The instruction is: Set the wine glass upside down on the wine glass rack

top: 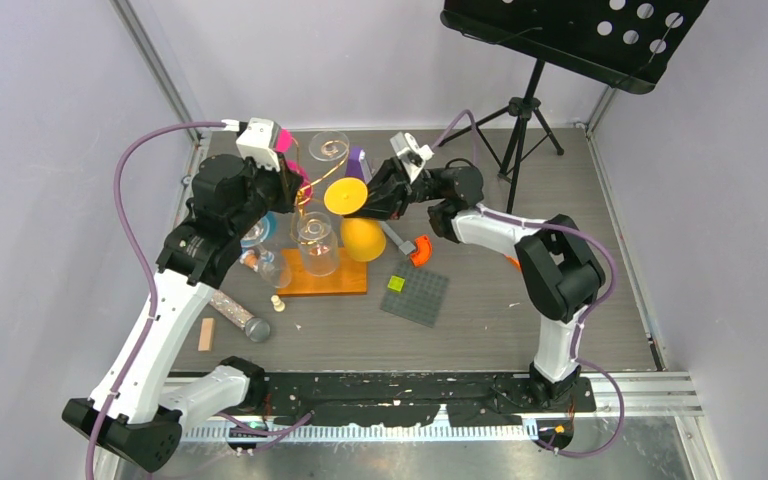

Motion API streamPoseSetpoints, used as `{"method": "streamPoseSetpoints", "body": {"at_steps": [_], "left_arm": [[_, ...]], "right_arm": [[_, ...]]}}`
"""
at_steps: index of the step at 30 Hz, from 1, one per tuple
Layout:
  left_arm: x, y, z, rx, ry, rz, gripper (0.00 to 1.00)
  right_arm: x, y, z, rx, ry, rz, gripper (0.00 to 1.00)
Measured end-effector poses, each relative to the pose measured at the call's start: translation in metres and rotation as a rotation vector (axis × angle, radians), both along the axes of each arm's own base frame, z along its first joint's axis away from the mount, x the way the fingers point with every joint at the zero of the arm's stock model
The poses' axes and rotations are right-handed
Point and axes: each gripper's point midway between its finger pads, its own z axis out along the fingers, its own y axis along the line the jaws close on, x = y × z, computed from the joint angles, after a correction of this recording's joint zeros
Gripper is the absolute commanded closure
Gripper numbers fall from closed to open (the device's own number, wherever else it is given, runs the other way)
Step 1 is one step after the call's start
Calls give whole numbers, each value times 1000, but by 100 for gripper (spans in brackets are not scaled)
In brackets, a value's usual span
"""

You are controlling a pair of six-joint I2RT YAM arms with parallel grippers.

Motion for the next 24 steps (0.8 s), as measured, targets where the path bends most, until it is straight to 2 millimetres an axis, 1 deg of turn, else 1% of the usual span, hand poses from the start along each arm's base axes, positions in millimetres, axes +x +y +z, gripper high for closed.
{"method": "streamPoseSetpoints", "body": {"at_steps": [4, 10, 19, 24], "left_arm": [[1, 1, 0, 1, -2, 7, 100], [1, 1, 0, 1, -2, 8, 100], [1, 2, 1, 2, -4, 13, 100], [1, 2, 1, 2, -4, 11, 100]], "right_arm": [[-1, -8, 4, 5, 6, -15, 95], [8, -14, 8, 30, 31, -68, 95], [19, -15, 10, 58, 19, -118, 95], [32, -12, 7, 59, 19, -175, 95]]}}
